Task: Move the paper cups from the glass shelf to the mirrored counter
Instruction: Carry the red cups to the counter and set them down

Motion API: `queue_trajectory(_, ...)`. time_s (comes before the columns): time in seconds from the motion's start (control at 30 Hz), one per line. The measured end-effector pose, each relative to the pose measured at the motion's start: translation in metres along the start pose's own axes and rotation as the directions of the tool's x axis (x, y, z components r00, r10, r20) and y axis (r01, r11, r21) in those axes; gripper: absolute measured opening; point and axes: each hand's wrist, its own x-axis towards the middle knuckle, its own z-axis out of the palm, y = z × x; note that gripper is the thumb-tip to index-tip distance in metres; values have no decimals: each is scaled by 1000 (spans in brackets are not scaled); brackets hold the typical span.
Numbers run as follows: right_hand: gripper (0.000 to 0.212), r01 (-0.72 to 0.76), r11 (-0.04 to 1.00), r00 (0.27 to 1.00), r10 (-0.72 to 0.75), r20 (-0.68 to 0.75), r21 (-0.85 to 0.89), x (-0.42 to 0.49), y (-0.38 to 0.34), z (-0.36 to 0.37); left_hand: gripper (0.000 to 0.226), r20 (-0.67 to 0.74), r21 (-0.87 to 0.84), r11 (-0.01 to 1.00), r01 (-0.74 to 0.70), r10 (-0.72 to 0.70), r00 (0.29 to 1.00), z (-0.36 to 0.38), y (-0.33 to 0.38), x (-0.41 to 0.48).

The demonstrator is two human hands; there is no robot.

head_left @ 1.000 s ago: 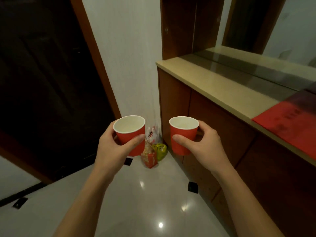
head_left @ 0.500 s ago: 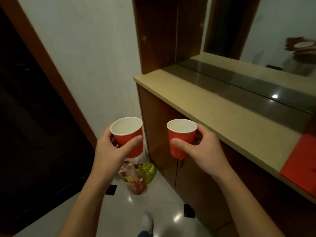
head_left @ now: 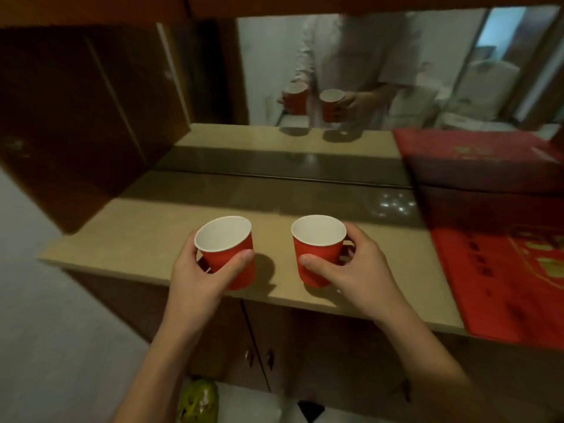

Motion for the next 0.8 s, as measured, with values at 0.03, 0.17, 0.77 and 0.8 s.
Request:
queue_trajectory(0.03,79,-22,1000,999,22,-47,4,1,4,-8,61,48,-14,1000,-1,2,999,12,-2,10)
queue_trajectory(0.17,78,-68,998,978,66,-199,-5,4,23,-46,75,186,-34,999,-13,19,982,62,-6,40)
queue_trajectory(0.77,57,-90,984,938,32,-346,-154,71,73,-126,78,367,137,987,-86,31,930,187,-22,101)
queue_trajectory(0.8,58,-94,982,939,32,-341,-165,72,74,-126,77,376,148,985,-86,24,926,188,-23,102)
